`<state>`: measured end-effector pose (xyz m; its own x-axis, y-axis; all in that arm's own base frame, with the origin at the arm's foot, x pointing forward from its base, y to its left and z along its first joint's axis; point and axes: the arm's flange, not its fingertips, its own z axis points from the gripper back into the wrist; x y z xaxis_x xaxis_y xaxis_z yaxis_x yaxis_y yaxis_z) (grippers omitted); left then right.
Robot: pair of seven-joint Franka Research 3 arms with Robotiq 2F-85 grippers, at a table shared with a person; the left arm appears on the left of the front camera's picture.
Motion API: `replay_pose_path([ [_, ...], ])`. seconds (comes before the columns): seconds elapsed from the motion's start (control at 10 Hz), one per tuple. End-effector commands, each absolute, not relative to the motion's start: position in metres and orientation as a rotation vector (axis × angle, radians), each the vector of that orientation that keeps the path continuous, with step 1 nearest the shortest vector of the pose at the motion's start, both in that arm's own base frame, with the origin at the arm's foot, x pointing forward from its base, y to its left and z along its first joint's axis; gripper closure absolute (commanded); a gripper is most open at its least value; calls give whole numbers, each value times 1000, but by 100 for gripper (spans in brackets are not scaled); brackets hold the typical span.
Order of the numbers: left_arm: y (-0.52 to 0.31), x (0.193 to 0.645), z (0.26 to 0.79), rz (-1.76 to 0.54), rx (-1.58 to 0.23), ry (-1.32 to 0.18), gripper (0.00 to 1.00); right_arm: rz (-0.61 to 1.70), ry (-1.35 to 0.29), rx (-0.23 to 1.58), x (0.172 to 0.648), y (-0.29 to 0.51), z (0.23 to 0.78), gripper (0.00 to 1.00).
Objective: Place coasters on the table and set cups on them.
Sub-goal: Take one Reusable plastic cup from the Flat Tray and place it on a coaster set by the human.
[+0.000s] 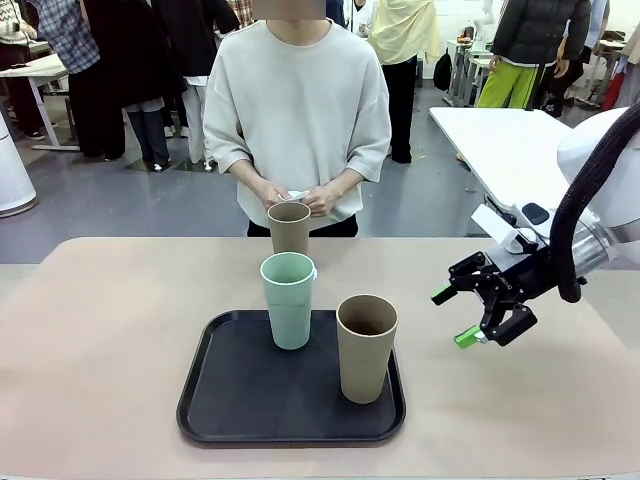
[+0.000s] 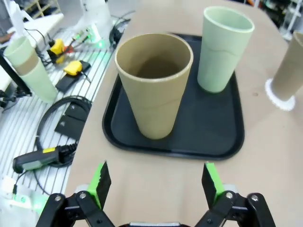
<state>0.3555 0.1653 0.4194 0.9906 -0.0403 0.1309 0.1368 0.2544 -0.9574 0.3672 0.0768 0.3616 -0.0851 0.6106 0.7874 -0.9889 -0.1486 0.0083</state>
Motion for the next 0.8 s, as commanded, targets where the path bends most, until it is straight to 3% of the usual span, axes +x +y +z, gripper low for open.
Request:
replay_pose_path([
  [0.0,166,354,421,-125,-1317,-90,0,1582,-774,862,367,77,342,0],
  [0.7,166,354,421,-125,-1317,-90,0,1501,-845,1027,372,84,294,0],
])
